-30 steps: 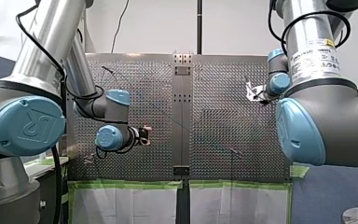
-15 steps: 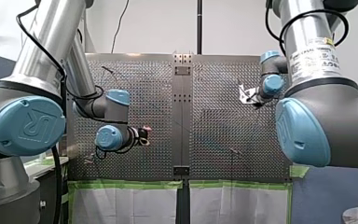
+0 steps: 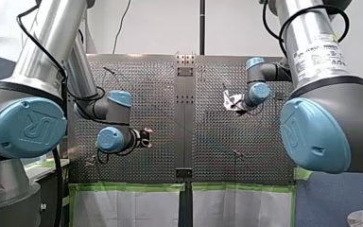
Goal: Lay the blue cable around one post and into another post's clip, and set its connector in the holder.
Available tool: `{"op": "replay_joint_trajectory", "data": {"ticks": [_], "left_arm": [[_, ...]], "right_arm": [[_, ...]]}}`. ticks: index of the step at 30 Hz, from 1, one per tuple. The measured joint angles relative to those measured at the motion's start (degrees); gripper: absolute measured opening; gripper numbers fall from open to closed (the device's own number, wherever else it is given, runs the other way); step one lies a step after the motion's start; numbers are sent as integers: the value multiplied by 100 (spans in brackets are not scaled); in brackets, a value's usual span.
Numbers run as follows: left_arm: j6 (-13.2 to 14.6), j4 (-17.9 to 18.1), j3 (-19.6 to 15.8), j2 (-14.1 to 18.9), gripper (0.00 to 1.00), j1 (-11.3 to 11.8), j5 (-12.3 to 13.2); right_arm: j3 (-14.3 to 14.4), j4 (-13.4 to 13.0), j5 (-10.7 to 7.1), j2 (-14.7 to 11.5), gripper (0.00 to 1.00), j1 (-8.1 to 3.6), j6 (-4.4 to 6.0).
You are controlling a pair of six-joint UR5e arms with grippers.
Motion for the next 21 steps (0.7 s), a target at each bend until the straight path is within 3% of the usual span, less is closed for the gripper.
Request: {"op": "replay_joint_trajectory", "data": {"ticks": [5, 10, 15, 21], "left_arm": [[-307, -5, 1, 0, 100, 3, -68], [-593, 4, 1, 0, 100, 1, -324], [-692, 10, 4, 0, 100, 1, -563], [-741, 5, 2, 0, 100, 1, -816]], "right_arm": [[277, -309, 71, 6, 100, 309, 307], [374, -624, 327, 28, 100, 623, 576], [415, -923, 621, 55, 100, 922, 625], [662, -1259, 937, 94, 100, 1260, 736]]}}
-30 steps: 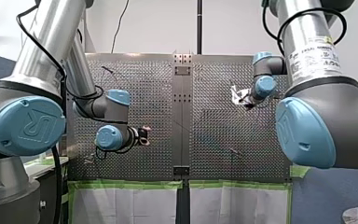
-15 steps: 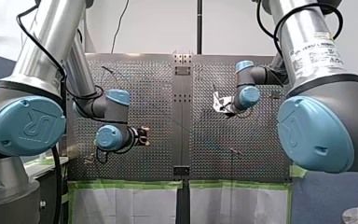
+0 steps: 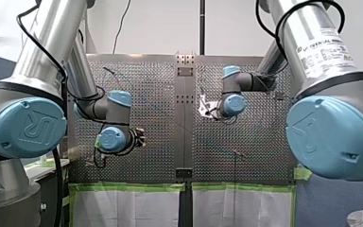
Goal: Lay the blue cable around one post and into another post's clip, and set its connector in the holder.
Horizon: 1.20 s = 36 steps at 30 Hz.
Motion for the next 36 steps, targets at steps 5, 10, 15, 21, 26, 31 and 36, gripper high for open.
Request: {"op": "replay_joint_trajectory", "data": {"ticks": [5, 10, 15, 21, 26, 31, 36], "left_arm": [[-5, -10, -1, 0, 100, -1, -53], [-51, -10, -2, 0, 100, -1, -98], [-82, -13, -3, 0, 100, -1, -197], [-171, -95, -4, 0, 100, -1, -429], [-160, -206, -3, 0, 100, 0, -481], [-130, -215, -3, 1, 100, -17, -495], [-87, -139, 0, 1, 100, -58, -486]], "right_arm": [[251, -302, 81, 59, 100, 302, 21], [476, -598, 92, 82, 100, 597, 34], [567, -845, 124, 89, 100, 879, -12], [770, -992, 312, 87, 100, 1121, 7], [1028, -1238, 191, 83, 100, 950, 196], [1332, -1540, -95, 82, 100, 655, 235], [1578, -1827, -382, 92, 100, 368, 220]]}}
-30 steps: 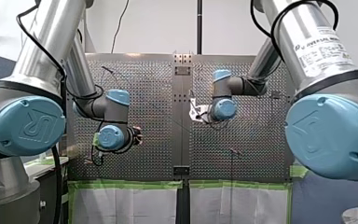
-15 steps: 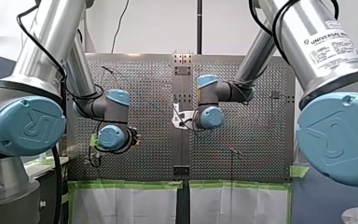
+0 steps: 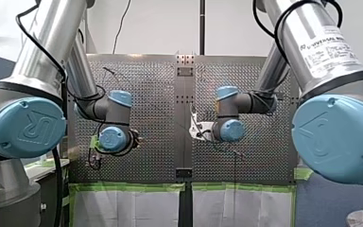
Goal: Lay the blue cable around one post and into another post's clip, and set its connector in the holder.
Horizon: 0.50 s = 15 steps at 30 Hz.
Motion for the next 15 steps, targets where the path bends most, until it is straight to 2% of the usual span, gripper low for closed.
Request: {"op": "replay_joint_trajectory", "data": {"ticks": [4, 7, 11, 15], "left_arm": [[11, 114, 0, 0, 100, -71, 10], [34, 236, 0, 0, 100, -147, 12], [120, 423, 3, -1, 100, -260, -26], [191, 590, 10, -1, 100, -343, -175]], "right_arm": [[59, -216, -223, 13, 100, -231, 5], [67, -343, -329, 63, 100, -320, 3], [60, -548, -426, 221, 100, -295, -17], [-7, -682, -462, 358, 100, -163, -139]]}}
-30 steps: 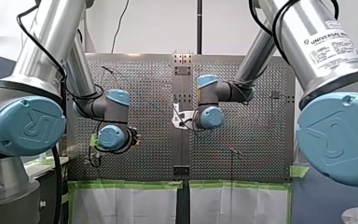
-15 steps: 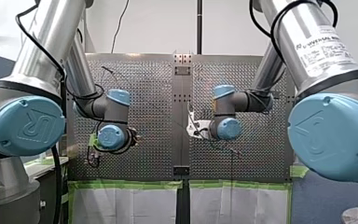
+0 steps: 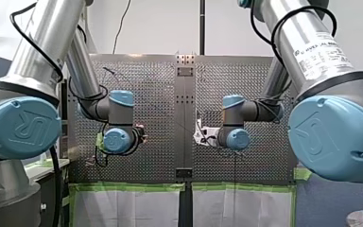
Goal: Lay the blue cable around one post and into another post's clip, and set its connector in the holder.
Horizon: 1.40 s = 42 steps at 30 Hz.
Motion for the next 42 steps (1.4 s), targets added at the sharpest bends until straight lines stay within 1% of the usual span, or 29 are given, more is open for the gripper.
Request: {"op": "replay_joint_trajectory", "data": {"ticks": [1, 3, 4, 7, 10, 13, 17, 22, 28, 42], "left_arm": [[25, 22, 0, 0, 100, -19, -57], [61, 37, 1, 0, 100, -50, -141], [79, 43, 0, 0, 100, -72, -201], [116, 72, 0, 0, 100, -127, -369], [211, 119, 2, 0, 100, -176, -542], [281, 133, 3, 0, 100, -213, -712], [284, 134, 3, 0, 100, -248, -828], [176, 97, 1, 0, 100, -310, -834], [124, 82, 0, 0, 100, -384, -714], [25, 48, 2, 0, 100, -451, -682]], "right_arm": [[-49, 3, 37, 30, 100, 64, -42], [-140, 41, 122, 65, 100, 169, -86], [-195, 86, 187, 81, 100, 242, -106], [-271, 163, 336, 99, 100, 411, -132], [-299, 204, 413, 109, 100, 507, -155], [-308, 217, 522, 118, 100, 572, -197], [-309, 198, 662, 126, 100, 611, -227], [-310, 188, 750, 137, 100, 626, -237], [-311, 137, 766, 145, 100, 646, -219], [-311, 98, 767, 167, 100, 661, -197]]}}
